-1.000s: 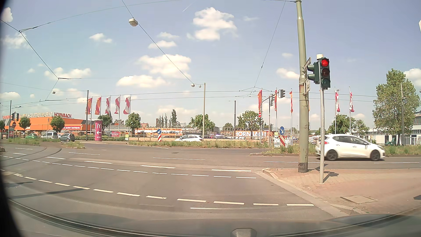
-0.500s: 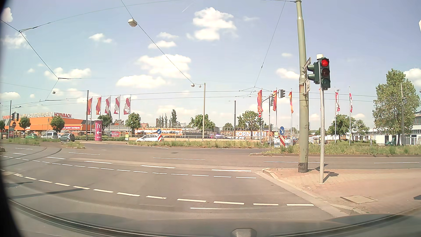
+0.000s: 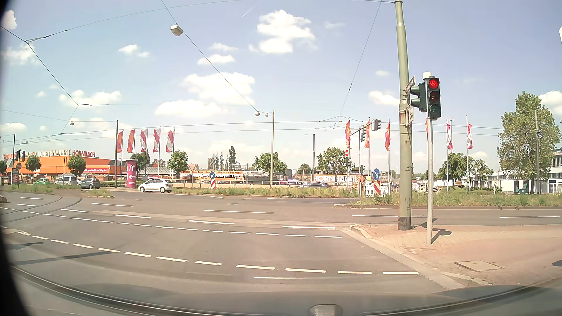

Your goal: Follow the waypoints while adhering to traffic rules and regulations

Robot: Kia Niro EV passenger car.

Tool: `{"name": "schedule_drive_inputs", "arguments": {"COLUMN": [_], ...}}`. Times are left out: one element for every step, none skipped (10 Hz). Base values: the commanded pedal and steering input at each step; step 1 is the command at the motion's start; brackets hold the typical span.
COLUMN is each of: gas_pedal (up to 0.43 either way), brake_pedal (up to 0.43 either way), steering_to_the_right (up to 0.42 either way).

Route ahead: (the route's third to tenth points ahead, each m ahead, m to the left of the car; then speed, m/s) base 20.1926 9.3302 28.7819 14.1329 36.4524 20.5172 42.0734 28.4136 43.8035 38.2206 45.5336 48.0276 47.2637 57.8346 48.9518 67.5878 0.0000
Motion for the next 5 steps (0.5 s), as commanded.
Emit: {"name": "schedule_drive_inputs", "arguments": {"gas_pedal": [0.0,0.0,0.0,0.0,0.0], "brake_pedal": [0.348,0.348,0.348,0.348,0.348], "steering_to_the_right": [-0.048,-0.048,-0.048,-0.049,-0.048]}}
